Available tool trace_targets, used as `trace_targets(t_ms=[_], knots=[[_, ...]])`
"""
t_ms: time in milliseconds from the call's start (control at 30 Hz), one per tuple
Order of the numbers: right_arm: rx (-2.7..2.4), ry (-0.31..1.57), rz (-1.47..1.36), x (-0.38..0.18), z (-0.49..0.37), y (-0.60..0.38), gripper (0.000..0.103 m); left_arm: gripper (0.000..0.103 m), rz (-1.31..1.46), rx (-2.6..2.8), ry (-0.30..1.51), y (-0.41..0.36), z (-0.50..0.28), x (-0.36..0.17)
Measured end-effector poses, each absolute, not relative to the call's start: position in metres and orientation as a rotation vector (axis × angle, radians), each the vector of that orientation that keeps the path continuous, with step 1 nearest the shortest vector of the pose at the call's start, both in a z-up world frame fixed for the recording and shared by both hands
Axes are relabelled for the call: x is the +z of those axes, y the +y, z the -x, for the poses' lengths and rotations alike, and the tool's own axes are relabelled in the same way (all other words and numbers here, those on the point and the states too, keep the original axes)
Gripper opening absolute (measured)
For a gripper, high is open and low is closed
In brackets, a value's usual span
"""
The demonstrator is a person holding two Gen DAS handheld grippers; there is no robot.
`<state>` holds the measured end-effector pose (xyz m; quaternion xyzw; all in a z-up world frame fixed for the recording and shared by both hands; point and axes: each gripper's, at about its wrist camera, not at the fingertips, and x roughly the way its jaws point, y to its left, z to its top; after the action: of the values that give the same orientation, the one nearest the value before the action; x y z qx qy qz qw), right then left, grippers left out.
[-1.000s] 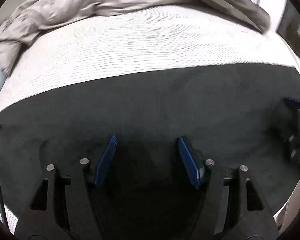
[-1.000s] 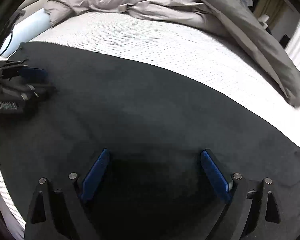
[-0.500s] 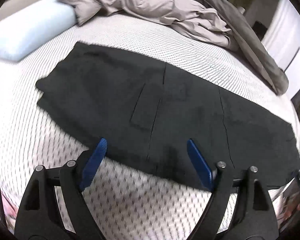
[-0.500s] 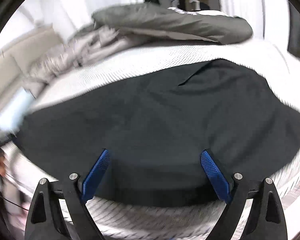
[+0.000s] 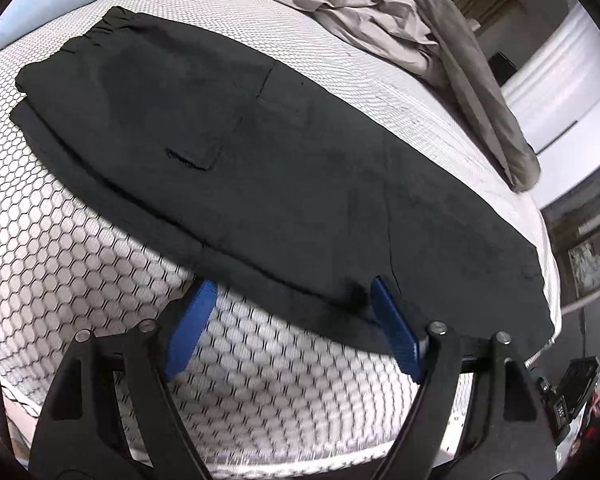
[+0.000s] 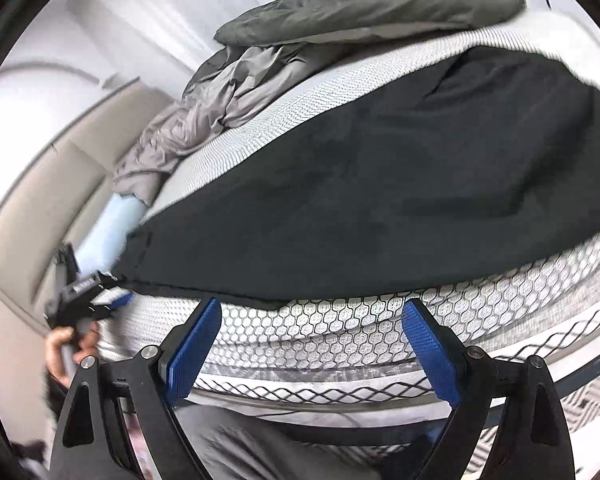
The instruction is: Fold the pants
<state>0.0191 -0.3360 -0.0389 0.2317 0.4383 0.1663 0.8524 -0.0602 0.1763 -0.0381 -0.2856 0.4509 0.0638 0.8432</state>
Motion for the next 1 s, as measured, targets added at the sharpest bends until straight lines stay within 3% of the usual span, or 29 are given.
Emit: trace_targets(t_ms=[133,200,300,333,367,433,600,667,700,767,867,1000], knots=[[0.156,0.841,-0.646,-0.053,-0.028,-0.399,0.093,0.065,0.634,0.200,0.930,0.183,0.054,-0.042],[0.057,0.817,-0.731,-0.060,-0.035,-0.433,0.092,0.064,0.640,0.206,0.923,0.187,0.053,-0.042],[0.000,0.718,-0.786,-0.056,-0.048,-0.468,0.086,0.055,0.629,0.223,0.913,0.190,0.051,-0.041],[-0.037,0.696,-0.763,-0.052,-0.054,-0.473,0.065,0.048,0.619,0.235,0.909,0.192,0.048,-0.041],[-0.100,0.678,-0.700,-0.047,-0.064,-0.480,0.029,0.041,0.609,0.256,0.903,0.191,0.050,-0.041],[-0.094,0.695,-0.700,-0.045,-0.095,-0.494,0.024,0.037,0.612,0.264,0.895,0.193,0.048,-0.041],[-0.137,0.790,-0.615,-0.038,-0.143,-0.501,0.026,0.036,0.631,0.233,0.896,0.190,0.048,-0.042],[-0.074,0.799,-0.701,-0.041,-0.125,-0.503,0.046,0.037,0.665,0.191,0.895,0.187,0.052,-0.041],[-0.029,0.787,-0.737,-0.041,-0.107,-0.497,0.050,0.039,0.676,0.175,0.899,0.184,0.053,-0.041],[0.052,0.760,-0.776,-0.040,-0.075,-0.477,0.063,0.050,0.700,0.142,0.911,0.175,0.056,-0.041],[0.228,0.793,-0.805,-0.048,-0.040,-0.429,0.064,0.063,0.680,0.065,0.940,0.146,0.049,-0.039],[0.435,0.871,-0.810,-0.054,-0.032,-0.362,0.064,0.069,0.663,0.015,0.961,0.109,0.035,-0.041]])
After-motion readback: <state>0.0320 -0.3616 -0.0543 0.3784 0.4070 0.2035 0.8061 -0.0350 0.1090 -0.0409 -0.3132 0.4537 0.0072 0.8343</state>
